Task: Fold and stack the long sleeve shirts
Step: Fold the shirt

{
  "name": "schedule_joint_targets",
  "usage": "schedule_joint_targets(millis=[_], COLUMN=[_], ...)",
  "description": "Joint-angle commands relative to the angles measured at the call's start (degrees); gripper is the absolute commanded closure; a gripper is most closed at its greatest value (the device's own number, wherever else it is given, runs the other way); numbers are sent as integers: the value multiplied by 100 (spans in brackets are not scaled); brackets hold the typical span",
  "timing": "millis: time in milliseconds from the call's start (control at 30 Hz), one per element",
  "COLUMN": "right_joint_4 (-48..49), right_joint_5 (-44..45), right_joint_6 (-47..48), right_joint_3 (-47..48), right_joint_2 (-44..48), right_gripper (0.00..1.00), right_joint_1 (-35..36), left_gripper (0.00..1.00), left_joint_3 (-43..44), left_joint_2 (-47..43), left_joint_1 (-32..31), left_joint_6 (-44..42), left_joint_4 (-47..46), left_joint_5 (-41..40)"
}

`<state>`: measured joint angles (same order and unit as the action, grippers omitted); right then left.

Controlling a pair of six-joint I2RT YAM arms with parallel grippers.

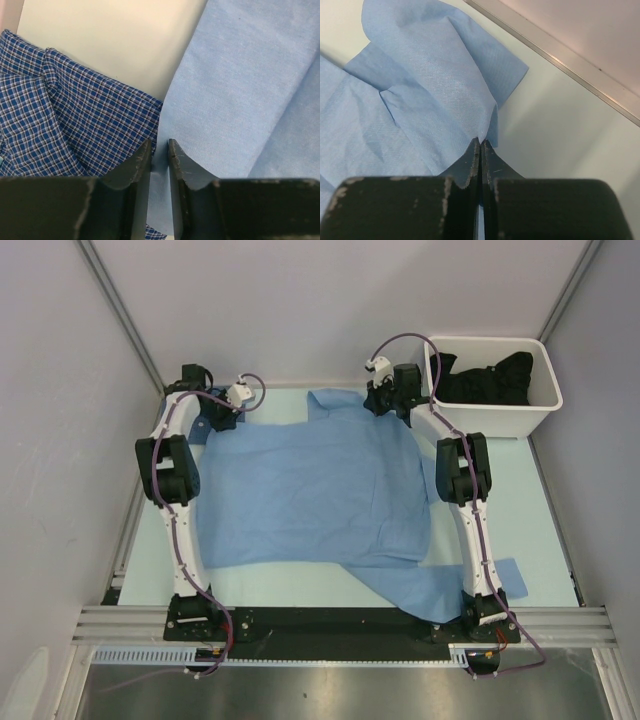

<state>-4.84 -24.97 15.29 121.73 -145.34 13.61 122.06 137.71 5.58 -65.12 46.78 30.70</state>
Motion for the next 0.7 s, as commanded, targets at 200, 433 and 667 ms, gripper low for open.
schedule_joint_targets(millis=[200, 433, 667], right_joint_4=[-25, -175, -623], right_joint_5=[-306, -614, -825], right_joint_6=[273, 764, 1502], right_joint_3=[-26, -1009, -2231], right_joint_2=[840, 1674, 2826], right_gripper=[100, 100, 100], right_joint_1=[-77, -130, -7], left_gripper=[100, 100, 100], left_joint_3=[-400, -1394, -2844], left_joint_2=[-885, -1615, -2608], left_joint_1=[4, 22, 65], left_joint_6=[-281, -729, -1431], left_joint_4=[15, -20, -20], left_joint_5=[525, 525, 472])
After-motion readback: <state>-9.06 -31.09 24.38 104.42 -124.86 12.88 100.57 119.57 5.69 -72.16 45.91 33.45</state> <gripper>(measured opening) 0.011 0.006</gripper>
